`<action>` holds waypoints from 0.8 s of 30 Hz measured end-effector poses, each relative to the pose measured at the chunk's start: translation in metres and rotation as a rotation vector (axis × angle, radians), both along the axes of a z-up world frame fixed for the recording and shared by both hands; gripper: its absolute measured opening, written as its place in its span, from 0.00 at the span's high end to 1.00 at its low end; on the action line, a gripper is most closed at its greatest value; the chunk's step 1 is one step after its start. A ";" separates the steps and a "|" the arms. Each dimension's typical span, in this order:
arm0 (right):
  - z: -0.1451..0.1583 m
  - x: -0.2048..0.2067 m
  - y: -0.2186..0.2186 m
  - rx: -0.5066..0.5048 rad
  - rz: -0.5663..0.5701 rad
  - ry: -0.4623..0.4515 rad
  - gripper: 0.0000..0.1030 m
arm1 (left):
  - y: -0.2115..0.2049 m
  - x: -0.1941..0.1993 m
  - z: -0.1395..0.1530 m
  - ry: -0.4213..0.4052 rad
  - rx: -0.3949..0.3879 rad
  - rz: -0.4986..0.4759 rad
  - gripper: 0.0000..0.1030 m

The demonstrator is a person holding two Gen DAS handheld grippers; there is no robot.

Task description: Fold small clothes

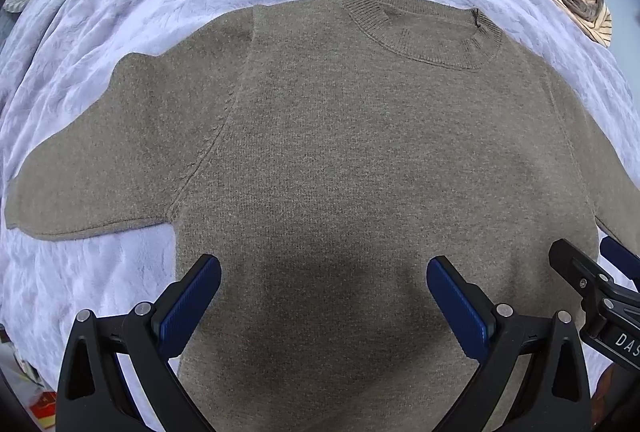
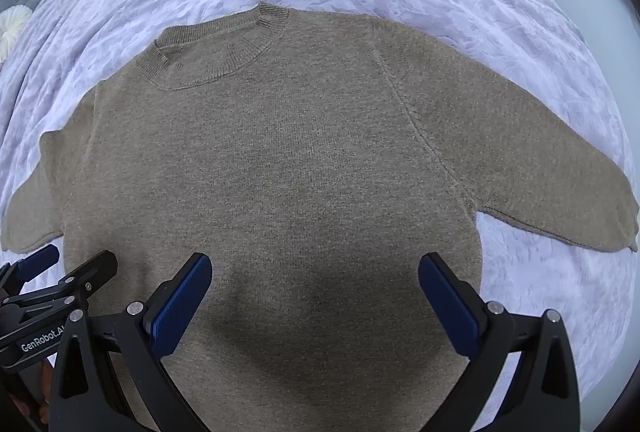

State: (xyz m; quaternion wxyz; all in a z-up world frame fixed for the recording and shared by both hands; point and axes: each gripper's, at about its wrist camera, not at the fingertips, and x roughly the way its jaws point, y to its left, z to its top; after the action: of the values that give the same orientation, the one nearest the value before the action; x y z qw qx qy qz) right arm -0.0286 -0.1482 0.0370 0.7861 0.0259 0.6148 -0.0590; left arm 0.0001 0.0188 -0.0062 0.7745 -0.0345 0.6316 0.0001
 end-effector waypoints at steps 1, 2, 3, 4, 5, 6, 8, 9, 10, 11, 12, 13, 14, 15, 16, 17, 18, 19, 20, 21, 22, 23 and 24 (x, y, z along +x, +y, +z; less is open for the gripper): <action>0.000 0.000 0.001 -0.001 0.000 0.001 0.00 | 0.001 0.000 0.000 0.000 -0.003 0.000 0.00; 0.000 0.000 0.002 -0.001 0.000 0.002 0.00 | 0.002 0.000 0.001 -0.002 -0.006 0.000 0.00; 0.000 0.000 0.003 -0.001 0.000 0.003 0.00 | 0.003 -0.001 0.001 -0.005 -0.002 -0.001 0.00; 0.000 0.000 0.004 0.000 0.000 0.003 0.00 | 0.004 -0.001 0.001 -0.010 -0.002 -0.001 0.00; 0.001 0.000 0.005 0.003 0.003 0.002 0.00 | 0.006 -0.002 0.003 -0.020 -0.006 0.000 0.00; 0.001 0.000 0.007 0.009 0.005 -0.001 0.00 | 0.009 -0.003 0.004 -0.029 -0.016 -0.001 0.00; 0.003 0.001 0.011 0.031 0.011 -0.012 0.00 | 0.015 -0.004 0.006 -0.040 -0.043 -0.001 0.00; 0.004 0.001 0.014 0.044 0.014 -0.019 0.00 | 0.020 -0.004 0.006 -0.038 -0.054 0.002 0.00; 0.004 0.001 0.017 0.060 0.017 -0.025 0.00 | 0.025 -0.004 0.006 -0.034 -0.074 0.005 0.00; 0.004 0.001 0.021 0.079 0.021 -0.033 0.00 | 0.032 -0.005 0.005 -0.029 -0.092 0.007 0.00; 0.004 0.002 0.025 0.099 0.027 -0.038 0.00 | 0.039 -0.004 0.005 -0.028 -0.096 0.015 0.00; 0.004 0.002 0.031 0.123 0.035 -0.042 0.00 | 0.047 -0.006 0.005 -0.032 -0.085 0.030 0.00; 0.003 0.002 0.037 0.145 0.044 -0.047 0.00 | 0.061 -0.008 0.005 -0.045 -0.077 0.056 0.00; 0.003 0.002 0.043 0.156 0.053 -0.053 0.00 | 0.073 -0.010 0.005 -0.056 -0.082 0.075 0.00; 0.003 0.002 0.052 0.168 0.068 -0.063 0.00 | 0.085 -0.012 0.004 -0.057 -0.076 0.093 0.00; 0.003 0.002 0.060 0.178 0.082 -0.068 0.00 | 0.104 -0.015 0.003 -0.057 -0.085 0.121 0.00; 0.001 0.003 0.068 0.187 0.098 -0.071 0.00 | 0.116 -0.017 0.001 -0.055 -0.095 0.136 0.00; 0.001 0.002 0.077 0.196 0.116 -0.073 0.00 | 0.133 -0.020 -0.001 -0.055 -0.112 0.161 0.00; -0.001 0.002 0.087 0.202 0.136 -0.074 0.00 | 0.154 -0.025 -0.002 -0.066 -0.134 0.197 0.00; -0.002 0.001 0.095 0.209 0.155 -0.073 0.00 | 0.174 -0.031 -0.002 -0.085 -0.150 0.232 0.00; -0.004 0.000 0.106 0.224 0.184 -0.065 0.00 | 0.194 -0.037 -0.002 -0.110 -0.167 0.267 0.00; -0.006 -0.001 0.115 0.236 0.203 -0.052 0.00 | 0.218 -0.043 -0.001 -0.142 -0.185 0.305 0.00; -0.009 0.000 0.123 0.247 0.225 -0.033 0.00 | 0.237 -0.048 -0.002 -0.167 -0.195 0.336 0.00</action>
State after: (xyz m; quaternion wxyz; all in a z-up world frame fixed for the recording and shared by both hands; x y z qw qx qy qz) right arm -0.0288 -0.0253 0.0285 0.7886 0.0542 0.6033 0.1059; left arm -0.0483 0.2563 -0.0081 0.8062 -0.2140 0.5478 0.0649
